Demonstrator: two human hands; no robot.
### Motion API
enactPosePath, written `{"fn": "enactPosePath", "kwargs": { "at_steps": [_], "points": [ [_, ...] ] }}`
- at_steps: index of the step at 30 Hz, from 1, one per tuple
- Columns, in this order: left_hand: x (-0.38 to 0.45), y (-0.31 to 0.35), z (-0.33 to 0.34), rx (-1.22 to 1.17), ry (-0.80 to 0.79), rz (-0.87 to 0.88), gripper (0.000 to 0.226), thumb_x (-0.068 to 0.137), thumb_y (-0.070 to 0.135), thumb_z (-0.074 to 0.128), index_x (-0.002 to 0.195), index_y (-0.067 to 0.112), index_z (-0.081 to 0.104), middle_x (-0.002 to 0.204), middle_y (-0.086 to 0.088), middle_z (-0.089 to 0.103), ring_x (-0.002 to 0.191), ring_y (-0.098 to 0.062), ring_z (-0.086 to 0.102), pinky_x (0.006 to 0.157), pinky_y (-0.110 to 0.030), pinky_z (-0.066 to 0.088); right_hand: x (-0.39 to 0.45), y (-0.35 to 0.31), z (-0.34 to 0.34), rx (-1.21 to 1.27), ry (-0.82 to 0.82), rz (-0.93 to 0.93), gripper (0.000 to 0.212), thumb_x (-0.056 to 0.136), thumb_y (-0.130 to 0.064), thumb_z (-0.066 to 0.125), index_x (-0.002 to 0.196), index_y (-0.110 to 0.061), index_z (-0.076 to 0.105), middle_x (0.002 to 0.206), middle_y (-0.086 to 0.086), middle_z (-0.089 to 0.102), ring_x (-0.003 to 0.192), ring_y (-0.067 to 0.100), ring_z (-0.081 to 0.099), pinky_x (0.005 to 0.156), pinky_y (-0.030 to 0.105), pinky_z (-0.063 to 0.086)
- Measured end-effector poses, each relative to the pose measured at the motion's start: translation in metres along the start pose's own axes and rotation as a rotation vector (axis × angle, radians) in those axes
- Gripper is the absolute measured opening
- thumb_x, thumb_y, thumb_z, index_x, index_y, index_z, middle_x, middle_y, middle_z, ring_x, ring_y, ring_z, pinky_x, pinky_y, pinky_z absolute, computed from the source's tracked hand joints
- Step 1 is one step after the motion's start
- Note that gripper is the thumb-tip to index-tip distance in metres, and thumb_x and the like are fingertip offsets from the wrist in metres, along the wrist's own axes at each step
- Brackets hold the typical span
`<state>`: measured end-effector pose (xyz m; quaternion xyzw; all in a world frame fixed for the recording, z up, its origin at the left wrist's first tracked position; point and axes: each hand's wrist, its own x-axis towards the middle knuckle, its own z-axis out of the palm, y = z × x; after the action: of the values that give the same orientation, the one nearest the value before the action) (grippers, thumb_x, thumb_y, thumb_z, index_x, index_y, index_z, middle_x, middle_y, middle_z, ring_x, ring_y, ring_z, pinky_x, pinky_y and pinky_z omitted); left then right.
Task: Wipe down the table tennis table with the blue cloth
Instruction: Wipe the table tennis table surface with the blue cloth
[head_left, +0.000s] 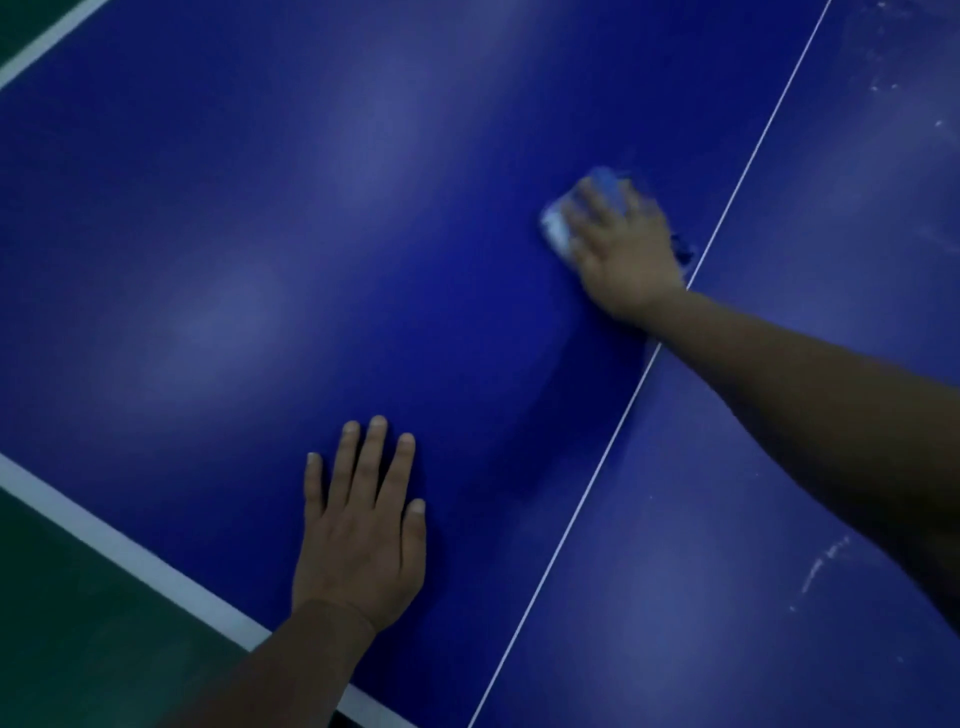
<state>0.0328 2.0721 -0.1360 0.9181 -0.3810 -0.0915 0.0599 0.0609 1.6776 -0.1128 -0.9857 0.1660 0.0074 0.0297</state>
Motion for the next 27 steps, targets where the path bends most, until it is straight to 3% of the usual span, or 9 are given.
{"fn": "enactPosePath", "kwargs": {
  "at_steps": [4, 7, 9, 13, 15, 19, 21, 23, 27],
  "points": [
    [0.0, -0.001, -0.001, -0.01, -0.007, 0.003, 0.061, 0.101, 0.039, 0.027, 0.157, 0.014, 0.026, 0.167, -0.009, 0.017, 0.155, -0.028, 0.009, 0.121, -0.056, 0.004, -0.131, -0.051, 0.013, -0.103, -0.096, -0.893, 0.047, 0.101, -0.04, 0.044, 0.147, -0.028, 0.045, 0.16, 0.002, 0.034, 0.147, 0.044, 0.025, 0.116, 0.063, 0.018],
    [0.001, 0.001, -0.001, 0.004, -0.019, 0.005, 0.061, 0.101, 0.04, 0.025, 0.157, 0.014, 0.023, 0.167, -0.01, 0.016, 0.155, -0.028, 0.009, 0.121, -0.056, 0.004, -0.165, -0.011, 0.005, -0.11, -0.187, -1.038, 0.044, 0.104, -0.043, 0.04, 0.146, -0.031, 0.045, 0.16, -0.002, 0.036, 0.149, 0.039, 0.025, 0.118, 0.059, 0.019],
    [0.001, 0.0, -0.001, 0.01, -0.026, -0.002, 0.061, 0.101, 0.04, 0.024, 0.157, 0.014, 0.022, 0.167, -0.01, 0.016, 0.155, -0.028, 0.009, 0.121, -0.056, 0.004, -0.131, 0.03, 0.009, -0.187, -0.094, -0.727, 0.042, 0.107, -0.043, 0.031, 0.142, -0.025, 0.046, 0.154, 0.009, 0.042, 0.139, 0.047, 0.037, 0.11, 0.062, 0.029],
    [0.002, 0.001, -0.001, 0.013, -0.038, -0.003, 0.062, 0.101, 0.04, 0.024, 0.157, 0.014, 0.023, 0.167, -0.01, 0.015, 0.155, -0.028, 0.008, 0.122, -0.055, 0.002, -0.082, 0.065, -0.011, 0.034, -0.017, 0.421, 0.069, 0.1, -0.06, 0.005, 0.155, -0.026, 0.03, 0.165, 0.006, 0.021, 0.149, 0.043, 0.019, 0.117, 0.062, 0.021],
    [0.001, 0.0, -0.001, 0.014, -0.04, -0.011, 0.062, 0.101, 0.041, 0.023, 0.157, 0.015, 0.021, 0.167, -0.009, 0.014, 0.155, -0.028, 0.006, 0.122, -0.055, 0.001, -0.104, 0.025, 0.002, -0.035, 0.015, 0.399, 0.061, 0.102, -0.049, 0.012, 0.154, -0.024, 0.034, 0.165, 0.008, 0.023, 0.147, 0.047, 0.02, 0.113, 0.065, 0.024],
    [0.002, 0.0, -0.001, -0.004, -0.04, -0.007, 0.063, 0.1, 0.04, 0.024, 0.157, 0.014, 0.025, 0.167, -0.01, 0.014, 0.155, -0.029, 0.006, 0.123, -0.055, 0.0, -0.206, -0.084, 0.017, -0.061, -0.104, -0.486, 0.052, 0.099, -0.038, 0.041, 0.15, -0.027, 0.037, 0.162, 0.006, 0.032, 0.146, 0.046, 0.026, 0.115, 0.066, 0.019],
    [0.0, 0.001, -0.001, -0.003, -0.042, -0.005, 0.063, 0.1, 0.04, 0.024, 0.157, 0.013, 0.027, 0.167, -0.01, 0.015, 0.155, -0.029, 0.005, 0.123, -0.055, -0.001, -0.209, -0.075, 0.014, -0.027, -0.135, -0.643, 0.051, 0.101, -0.042, 0.044, 0.15, -0.03, 0.036, 0.162, 0.001, 0.032, 0.148, 0.041, 0.024, 0.117, 0.061, 0.015],
    [0.0, 0.0, 0.0, -0.003, -0.037, -0.009, 0.064, 0.1, 0.041, 0.024, 0.157, 0.013, 0.027, 0.167, -0.01, 0.014, 0.155, -0.029, 0.005, 0.123, -0.055, -0.001, -0.167, -0.029, 0.016, -0.077, -0.05, -0.437, 0.049, 0.101, -0.039, 0.044, 0.148, -0.025, 0.038, 0.158, 0.008, 0.037, 0.142, 0.048, 0.031, 0.111, 0.067, 0.025],
    [0.001, 0.0, 0.002, -0.009, -0.037, -0.007, 0.064, 0.1, 0.042, 0.021, 0.158, 0.015, 0.02, 0.168, -0.009, 0.012, 0.156, -0.028, 0.003, 0.123, -0.057, 0.001, -0.133, 0.105, -0.001, -0.058, 0.024, 0.638, 0.054, 0.104, -0.038, 0.008, 0.154, -0.026, 0.026, 0.164, 0.009, 0.021, 0.148, 0.048, 0.016, 0.109, 0.072, 0.021]
  ]
}}
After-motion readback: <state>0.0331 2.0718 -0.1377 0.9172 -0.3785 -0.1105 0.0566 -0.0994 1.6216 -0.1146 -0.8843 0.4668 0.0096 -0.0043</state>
